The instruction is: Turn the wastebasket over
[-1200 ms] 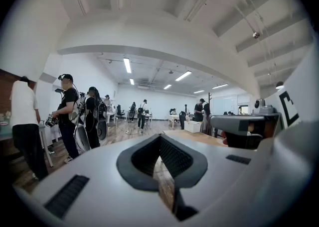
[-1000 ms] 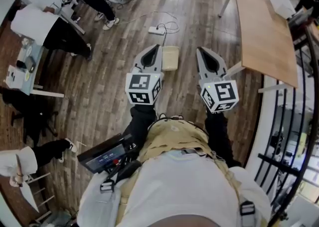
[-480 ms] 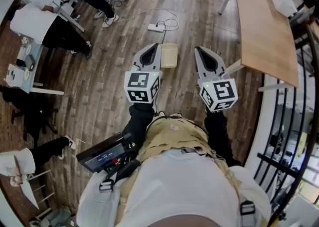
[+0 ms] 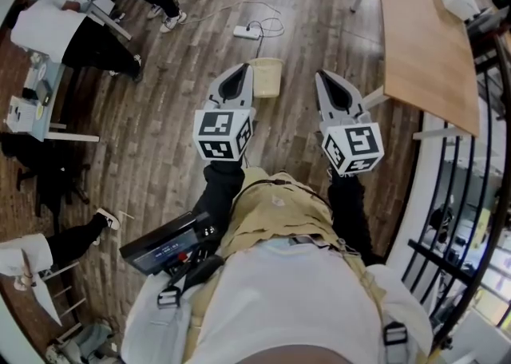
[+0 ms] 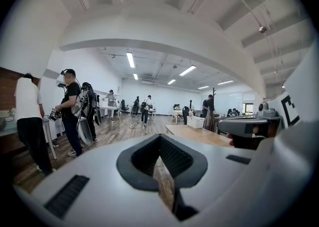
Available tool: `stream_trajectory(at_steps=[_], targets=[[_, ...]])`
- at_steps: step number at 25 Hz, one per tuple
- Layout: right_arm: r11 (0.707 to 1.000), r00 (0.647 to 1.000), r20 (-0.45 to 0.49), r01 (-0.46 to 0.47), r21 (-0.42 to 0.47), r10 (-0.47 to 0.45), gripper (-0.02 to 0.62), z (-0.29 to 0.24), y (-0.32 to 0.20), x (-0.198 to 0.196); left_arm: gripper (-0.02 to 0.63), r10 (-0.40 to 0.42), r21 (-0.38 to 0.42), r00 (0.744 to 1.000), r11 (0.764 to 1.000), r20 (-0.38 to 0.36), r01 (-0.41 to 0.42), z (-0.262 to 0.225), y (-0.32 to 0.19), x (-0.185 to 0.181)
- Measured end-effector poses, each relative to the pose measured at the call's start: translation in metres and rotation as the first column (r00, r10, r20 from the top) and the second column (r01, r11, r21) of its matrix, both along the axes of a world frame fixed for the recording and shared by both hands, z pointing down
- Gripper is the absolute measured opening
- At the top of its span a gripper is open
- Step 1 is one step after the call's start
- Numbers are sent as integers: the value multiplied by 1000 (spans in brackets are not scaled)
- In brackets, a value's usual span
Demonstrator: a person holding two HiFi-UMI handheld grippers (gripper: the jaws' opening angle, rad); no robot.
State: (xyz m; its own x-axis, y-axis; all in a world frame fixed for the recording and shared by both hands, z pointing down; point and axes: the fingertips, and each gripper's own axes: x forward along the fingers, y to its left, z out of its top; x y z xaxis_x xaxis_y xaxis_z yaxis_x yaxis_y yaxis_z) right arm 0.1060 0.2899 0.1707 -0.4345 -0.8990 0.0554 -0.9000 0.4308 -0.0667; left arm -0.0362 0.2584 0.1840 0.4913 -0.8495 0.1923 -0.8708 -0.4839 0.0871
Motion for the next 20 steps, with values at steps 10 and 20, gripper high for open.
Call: stream_trajectory(at_steps=[10,20], targets=[[999,1000,21,22,-33,-21,21,17,-13,-11,2,-29,-35,999,999,15,30,17,-12,-12],[996,1000,-11,-10,-86,9,21,38,-99,-13,2,-6,-73,999,997,-31,4,42,-104,-15]])
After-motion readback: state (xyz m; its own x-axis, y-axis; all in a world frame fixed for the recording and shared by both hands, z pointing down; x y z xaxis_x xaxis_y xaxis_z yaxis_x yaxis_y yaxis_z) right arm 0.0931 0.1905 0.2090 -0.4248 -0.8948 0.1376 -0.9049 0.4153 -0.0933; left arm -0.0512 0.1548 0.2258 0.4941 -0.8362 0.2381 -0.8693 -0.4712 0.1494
